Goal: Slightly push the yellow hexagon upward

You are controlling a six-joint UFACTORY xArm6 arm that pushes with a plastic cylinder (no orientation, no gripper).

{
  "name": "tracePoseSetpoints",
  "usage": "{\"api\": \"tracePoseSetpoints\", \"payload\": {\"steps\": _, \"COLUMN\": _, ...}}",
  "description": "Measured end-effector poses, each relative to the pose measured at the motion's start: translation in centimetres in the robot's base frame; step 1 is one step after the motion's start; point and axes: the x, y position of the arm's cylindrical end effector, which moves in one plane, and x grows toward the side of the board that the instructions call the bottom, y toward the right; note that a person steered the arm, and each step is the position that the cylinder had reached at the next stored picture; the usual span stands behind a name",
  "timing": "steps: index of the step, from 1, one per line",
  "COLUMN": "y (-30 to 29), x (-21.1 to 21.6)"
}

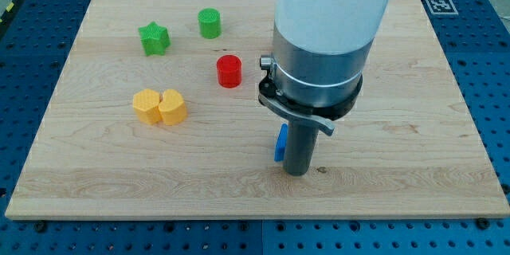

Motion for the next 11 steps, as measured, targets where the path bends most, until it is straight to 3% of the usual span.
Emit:
{"api": "tracePoseSetpoints", "payload": {"steps": 2, "y": -1.9, "x": 1.0}}
{"api": "tracePoseSetpoints", "payload": {"steps": 5, "y": -19.6, "x": -0.6}}
{"api": "tracePoseSetpoints", "payload": {"steps": 9, "y": -20.5, "x": -8.4}}
{"api": "tracePoseSetpoints", "payload": {"steps": 11, "y": -20.8, "x": -8.1}}
